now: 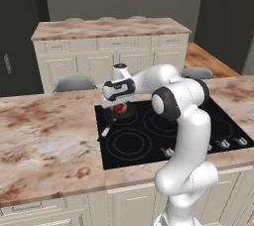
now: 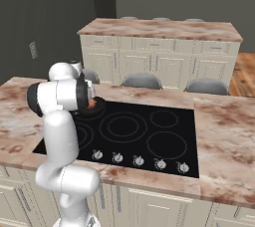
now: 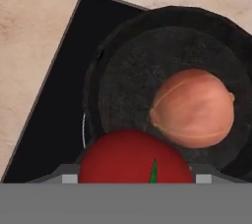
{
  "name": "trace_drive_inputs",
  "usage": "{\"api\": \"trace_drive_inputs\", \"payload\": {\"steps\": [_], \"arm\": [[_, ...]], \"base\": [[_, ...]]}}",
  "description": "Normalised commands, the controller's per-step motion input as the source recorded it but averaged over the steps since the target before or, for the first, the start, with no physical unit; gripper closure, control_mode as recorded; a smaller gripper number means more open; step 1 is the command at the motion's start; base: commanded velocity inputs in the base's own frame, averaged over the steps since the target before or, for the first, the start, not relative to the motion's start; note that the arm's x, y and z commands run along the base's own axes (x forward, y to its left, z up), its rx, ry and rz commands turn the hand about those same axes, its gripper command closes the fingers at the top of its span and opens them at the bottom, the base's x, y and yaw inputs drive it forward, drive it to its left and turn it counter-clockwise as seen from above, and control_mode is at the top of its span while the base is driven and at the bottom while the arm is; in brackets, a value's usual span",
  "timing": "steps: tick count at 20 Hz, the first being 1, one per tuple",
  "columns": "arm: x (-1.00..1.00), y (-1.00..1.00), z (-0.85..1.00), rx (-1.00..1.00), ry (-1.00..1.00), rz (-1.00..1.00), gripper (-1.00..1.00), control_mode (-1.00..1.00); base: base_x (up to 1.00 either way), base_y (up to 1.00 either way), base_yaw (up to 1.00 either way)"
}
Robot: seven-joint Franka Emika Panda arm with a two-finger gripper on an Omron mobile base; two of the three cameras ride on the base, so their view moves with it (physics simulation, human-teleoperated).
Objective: Place the pan on the rear left burner on the stove. Then place the tomato and the onion in the pan and turn on the rear left burner.
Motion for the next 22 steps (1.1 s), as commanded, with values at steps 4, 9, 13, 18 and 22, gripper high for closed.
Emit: {"api": "trace_drive_inputs", "payload": {"steps": [4,9,13,18,22], "arm": [[0.01,0.00,-0.21,0.00,0.00,0.04,1.00,-1.00],[0.00,-0.03,-0.29,0.00,0.00,0.03,1.00,-1.00],[0.06,-0.05,-0.28,0.00,0.00,0.03,1.00,-1.00],[0.12,-0.04,-0.23,0.00,0.00,0.04,-1.00,-1.00],[0.11,-0.04,-0.15,0.00,0.00,0.01,-1.00,-1.00]], "base": [[0.00,0.00,0.00],[0.00,0.00,0.00],[0.00,0.00,0.00],[0.00,0.00,0.00],[0.00,0.00,0.00]]}}
